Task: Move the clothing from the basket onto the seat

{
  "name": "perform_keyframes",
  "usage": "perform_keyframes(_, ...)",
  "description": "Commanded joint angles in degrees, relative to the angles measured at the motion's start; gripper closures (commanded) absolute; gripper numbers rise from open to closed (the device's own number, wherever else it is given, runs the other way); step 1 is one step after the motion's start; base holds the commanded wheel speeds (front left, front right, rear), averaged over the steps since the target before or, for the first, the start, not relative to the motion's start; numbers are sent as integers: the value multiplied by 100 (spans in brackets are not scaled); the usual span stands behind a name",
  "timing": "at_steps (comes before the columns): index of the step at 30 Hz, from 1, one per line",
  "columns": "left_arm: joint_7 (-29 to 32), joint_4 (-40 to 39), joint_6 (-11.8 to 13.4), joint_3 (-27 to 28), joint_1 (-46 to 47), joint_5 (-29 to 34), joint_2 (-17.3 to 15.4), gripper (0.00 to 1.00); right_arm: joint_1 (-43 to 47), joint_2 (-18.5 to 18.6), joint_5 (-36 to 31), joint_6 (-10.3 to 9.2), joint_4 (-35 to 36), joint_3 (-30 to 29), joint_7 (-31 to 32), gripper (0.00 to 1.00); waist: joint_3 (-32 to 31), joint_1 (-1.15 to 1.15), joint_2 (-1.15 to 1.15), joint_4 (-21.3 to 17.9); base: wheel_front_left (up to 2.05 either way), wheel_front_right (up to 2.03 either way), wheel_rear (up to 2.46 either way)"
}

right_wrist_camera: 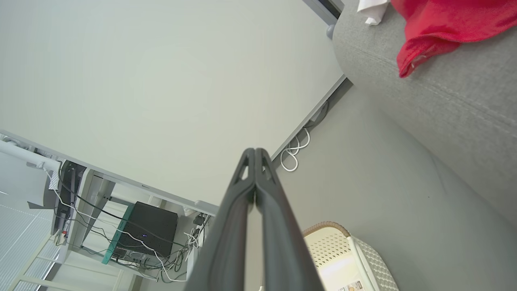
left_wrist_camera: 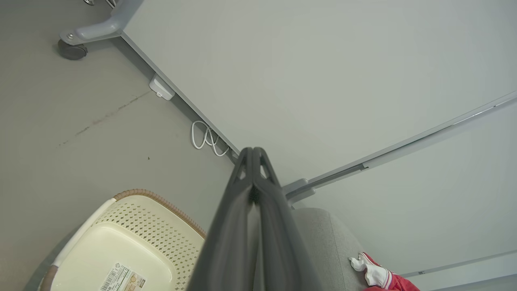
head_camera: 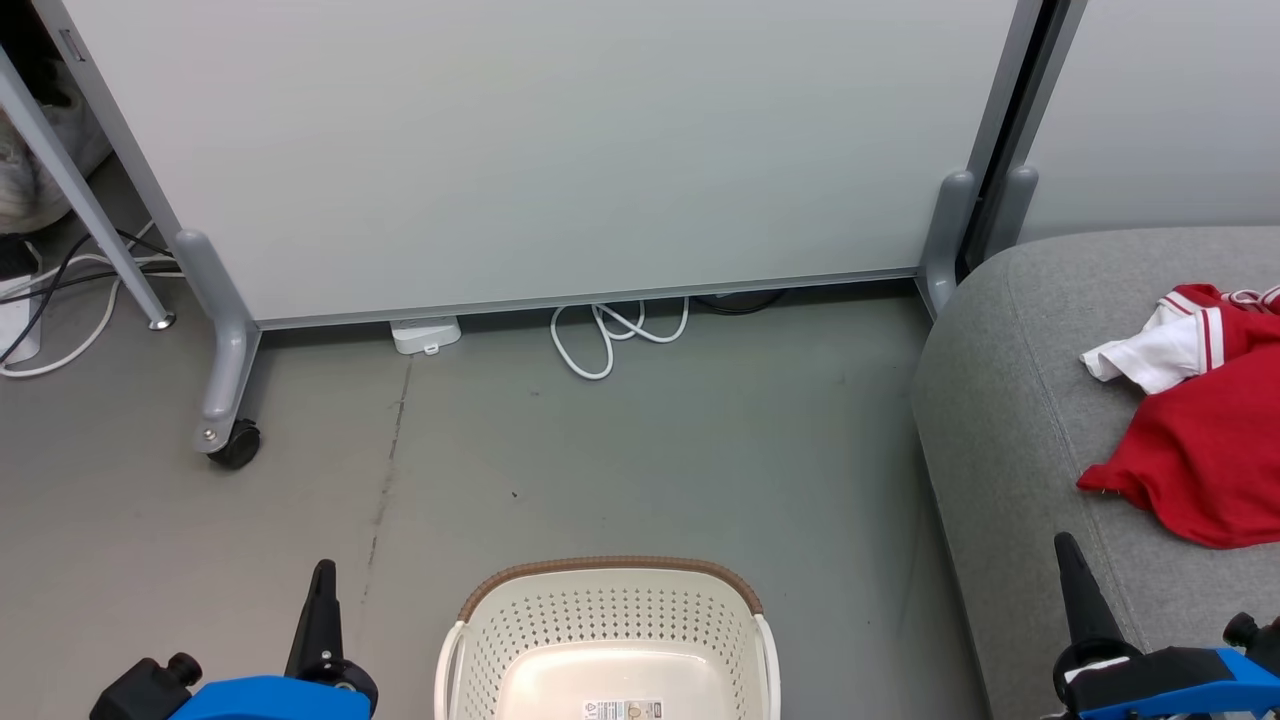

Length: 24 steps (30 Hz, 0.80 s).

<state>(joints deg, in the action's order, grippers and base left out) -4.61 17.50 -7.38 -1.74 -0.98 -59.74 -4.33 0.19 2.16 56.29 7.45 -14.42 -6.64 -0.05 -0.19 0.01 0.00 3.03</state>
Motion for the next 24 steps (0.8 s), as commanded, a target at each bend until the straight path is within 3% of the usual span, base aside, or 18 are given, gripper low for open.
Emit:
perform_keyframes(1, 39, -83, -8, 52, 152, -139, -41, 100, -158, 51, 143, 4, 65, 0, 34, 100, 0, -1, 0, -4, 0, 0, 0)
perform_keyframes(24, 391, -203, -12, 264, 395, -1452, -41, 100, -364, 67, 1511, 5, 61, 5, 285, 100, 12, -1, 0, -100, 0, 0, 0)
